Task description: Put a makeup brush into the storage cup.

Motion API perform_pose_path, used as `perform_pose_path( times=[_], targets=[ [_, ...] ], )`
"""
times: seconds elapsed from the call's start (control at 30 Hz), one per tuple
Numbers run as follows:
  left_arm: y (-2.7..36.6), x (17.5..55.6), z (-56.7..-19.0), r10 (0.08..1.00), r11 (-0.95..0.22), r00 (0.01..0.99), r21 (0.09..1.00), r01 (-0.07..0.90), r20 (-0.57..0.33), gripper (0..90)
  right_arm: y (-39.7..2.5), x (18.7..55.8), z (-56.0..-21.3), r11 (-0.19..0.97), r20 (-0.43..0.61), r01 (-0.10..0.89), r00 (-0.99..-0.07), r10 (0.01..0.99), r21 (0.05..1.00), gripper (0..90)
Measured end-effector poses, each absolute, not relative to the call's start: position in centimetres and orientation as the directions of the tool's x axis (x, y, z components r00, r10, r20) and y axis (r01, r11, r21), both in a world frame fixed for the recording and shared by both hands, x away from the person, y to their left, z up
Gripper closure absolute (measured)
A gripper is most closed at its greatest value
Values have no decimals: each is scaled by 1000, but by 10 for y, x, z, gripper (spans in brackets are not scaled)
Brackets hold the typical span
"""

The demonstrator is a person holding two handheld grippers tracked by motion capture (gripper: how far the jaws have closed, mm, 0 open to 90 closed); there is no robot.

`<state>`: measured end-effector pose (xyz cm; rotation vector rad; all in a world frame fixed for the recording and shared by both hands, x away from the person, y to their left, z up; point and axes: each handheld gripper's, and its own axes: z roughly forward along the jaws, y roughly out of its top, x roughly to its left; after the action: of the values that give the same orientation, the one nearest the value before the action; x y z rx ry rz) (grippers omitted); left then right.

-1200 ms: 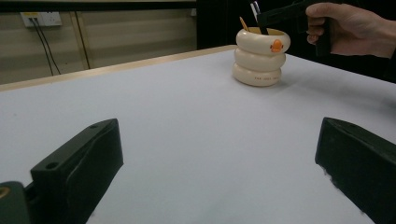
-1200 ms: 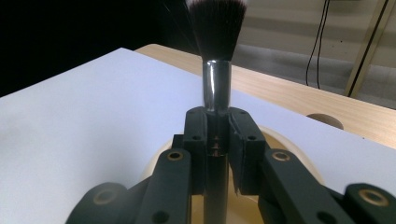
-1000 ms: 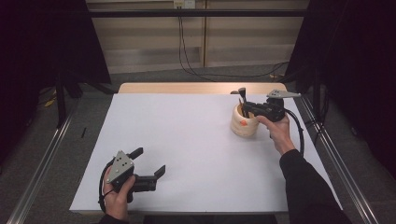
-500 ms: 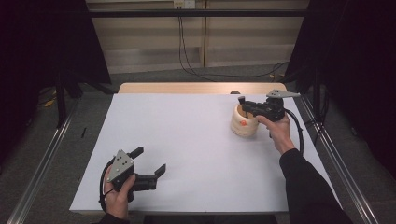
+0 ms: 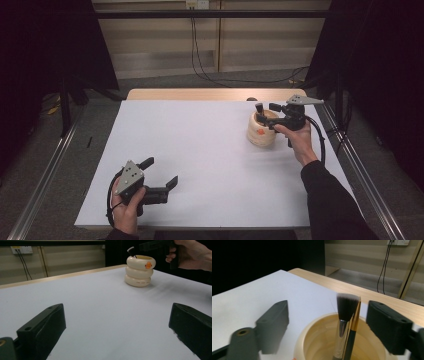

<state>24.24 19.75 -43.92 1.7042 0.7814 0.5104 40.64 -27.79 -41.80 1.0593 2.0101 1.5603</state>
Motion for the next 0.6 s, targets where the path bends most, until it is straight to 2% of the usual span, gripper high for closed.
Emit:
perform_pose_path(
  times=[0.13, 0.3, 0.4, 0.6],
  targets=[
    [198, 242, -439, 726, -146, 685, 961, 234, -57, 9, -277, 403, -416, 108, 134, 319, -649, 749, 942, 42],
    [199, 242, -439, 724, -143, 688, 962, 231, -57, 9, -277, 399, -413, 92, 144, 334, -617, 773, 938, 60],
    [198, 241, -439, 726, -144, 685, 962, 234, -58, 9, -274, 394, -415, 131, 85, 311, -595, 800, 941, 76],
    [200, 241, -439, 736, -131, 673, 962, 241, -68, 9, -275, 380, -412, 126, 79, 295, -595, 800, 947, 42]
  ],
)
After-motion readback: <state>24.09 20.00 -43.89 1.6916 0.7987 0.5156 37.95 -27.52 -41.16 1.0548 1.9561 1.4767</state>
